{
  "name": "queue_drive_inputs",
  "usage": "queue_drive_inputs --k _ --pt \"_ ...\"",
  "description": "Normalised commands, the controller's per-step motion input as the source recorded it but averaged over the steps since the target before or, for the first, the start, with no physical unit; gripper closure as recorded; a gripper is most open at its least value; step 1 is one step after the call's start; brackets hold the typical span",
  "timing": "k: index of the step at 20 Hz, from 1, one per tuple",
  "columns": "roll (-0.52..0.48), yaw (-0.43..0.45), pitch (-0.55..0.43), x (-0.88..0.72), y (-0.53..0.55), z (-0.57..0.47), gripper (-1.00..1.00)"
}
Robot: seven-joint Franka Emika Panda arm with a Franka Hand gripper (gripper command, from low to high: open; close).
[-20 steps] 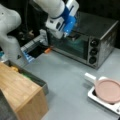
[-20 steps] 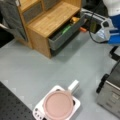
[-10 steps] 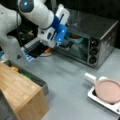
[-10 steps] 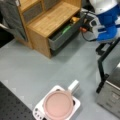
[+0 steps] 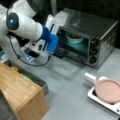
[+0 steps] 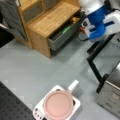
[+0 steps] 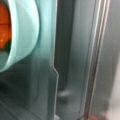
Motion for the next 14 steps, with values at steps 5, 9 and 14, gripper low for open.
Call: queue_drive_inputs --k 5,9,14 --pt "-0.063 0.128 -0.121 0.0 -0.25 -0.25 -1.0" --pt "-0.079 0.126 -0.098 0.02 -0.25 -0.21 -1.0" --pt "-0.089 0.151 -0.094 0.04 -0.25 -0.2 -1.0"
